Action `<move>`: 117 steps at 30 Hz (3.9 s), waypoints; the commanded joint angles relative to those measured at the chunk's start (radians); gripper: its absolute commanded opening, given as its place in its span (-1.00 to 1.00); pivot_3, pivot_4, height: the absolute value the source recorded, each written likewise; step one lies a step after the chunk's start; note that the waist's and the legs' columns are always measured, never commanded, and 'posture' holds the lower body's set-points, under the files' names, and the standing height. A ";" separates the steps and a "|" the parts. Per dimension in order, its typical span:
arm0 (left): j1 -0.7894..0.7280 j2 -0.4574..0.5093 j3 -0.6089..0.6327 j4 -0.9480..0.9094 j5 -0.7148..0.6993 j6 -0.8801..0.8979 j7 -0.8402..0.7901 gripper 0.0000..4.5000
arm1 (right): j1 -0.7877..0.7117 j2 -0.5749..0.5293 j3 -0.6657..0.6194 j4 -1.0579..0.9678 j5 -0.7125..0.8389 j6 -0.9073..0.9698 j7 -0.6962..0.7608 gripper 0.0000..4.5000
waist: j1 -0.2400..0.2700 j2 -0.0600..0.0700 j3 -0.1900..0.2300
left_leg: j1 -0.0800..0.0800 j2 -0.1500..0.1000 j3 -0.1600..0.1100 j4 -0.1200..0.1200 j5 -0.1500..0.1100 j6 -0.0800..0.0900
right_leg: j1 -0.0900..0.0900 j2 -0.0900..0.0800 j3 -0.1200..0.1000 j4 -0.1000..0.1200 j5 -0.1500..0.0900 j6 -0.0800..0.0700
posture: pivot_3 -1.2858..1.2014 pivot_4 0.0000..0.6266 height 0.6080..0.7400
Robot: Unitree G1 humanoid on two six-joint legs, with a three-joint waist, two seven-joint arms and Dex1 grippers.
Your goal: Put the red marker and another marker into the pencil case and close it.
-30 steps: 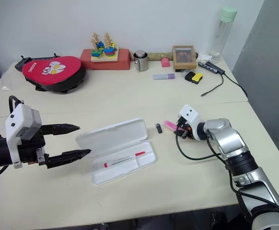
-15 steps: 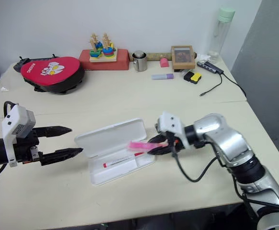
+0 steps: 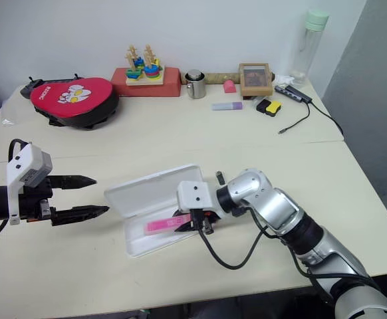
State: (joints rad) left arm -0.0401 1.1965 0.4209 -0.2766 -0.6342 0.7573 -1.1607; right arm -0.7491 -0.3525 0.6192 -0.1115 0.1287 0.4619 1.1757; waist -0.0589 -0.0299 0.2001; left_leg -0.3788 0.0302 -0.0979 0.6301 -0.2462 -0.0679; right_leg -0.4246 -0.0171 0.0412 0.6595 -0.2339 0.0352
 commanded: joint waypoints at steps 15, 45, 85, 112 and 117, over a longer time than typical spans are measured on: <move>-0.075 0.029 -0.053 0.017 0.032 -0.016 -0.021 1.00 | -0.055 0.200 0.077 0.182 -0.109 -0.111 -0.049 -0.52 | 0.000 0.000 0.000 | 0.000 0.000 0.000 0.000 0.000 0.000 | -0.001 0.001 0.000 0.003 0.000 -0.001 | 0.03 -0.52 1.00; -0.069 0.006 0.013 -0.020 -0.031 0.041 -0.014 1.00 | -0.099 0.093 -0.186 0.008 0.070 0.135 0.020 0.99 | 0.002 0.000 0.000 | -0.001 0.000 -0.001 0.000 0.000 0.000 | -0.001 0.001 0.000 0.003 0.000 -0.001 | 0.03 -0.52 1.00; -0.094 0.003 0.025 -0.312 -0.196 0.118 0.097 1.00 | -0.058 0.021 -0.302 0.609 -0.116 -0.094 -0.331 0.99 | -0.023 0.000 0.000 | 0.000 0.000 0.000 0.000 0.000 0.000 | -0.001 0.001 0.001 0.003 -0.001 0.000 | 0.03 -0.52 1.00; -0.091 -0.024 0.019 -0.324 -0.215 0.132 0.172 1.00 | -0.042 -0.104 -0.334 0.452 -0.098 -0.068 -0.218 -0.93 | -0.019 0.000 0.000 | 0.002 0.000 0.000 0.000 0.000 0.000 | 0.002 0.000 0.001 0.002 -0.001 0.000 | 0.03 -0.52 1.00; -0.085 -0.028 0.016 -0.315 -0.209 0.125 0.174 1.00 | 0.003 -0.201 -0.354 0.313 -0.054 -0.022 -0.118 -0.93 | -0.020 0.000 0.000 | 0.002 0.000 0.000 0.000 0.000 0.000 | 0.001 0.000 0.001 0.002 -0.001 0.000 | 0.03 -0.52 1.00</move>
State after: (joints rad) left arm -0.1234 1.1691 0.4259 -0.5873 -0.8412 0.8893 -0.9913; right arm -0.7514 -0.5315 0.2938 0.2793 0.0440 0.4245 1.0133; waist -0.0787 -0.0294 0.2006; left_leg -0.3773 0.0301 -0.0981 0.6297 -0.2462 -0.0678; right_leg -0.4233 -0.0165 0.0421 0.6615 -0.2353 0.0354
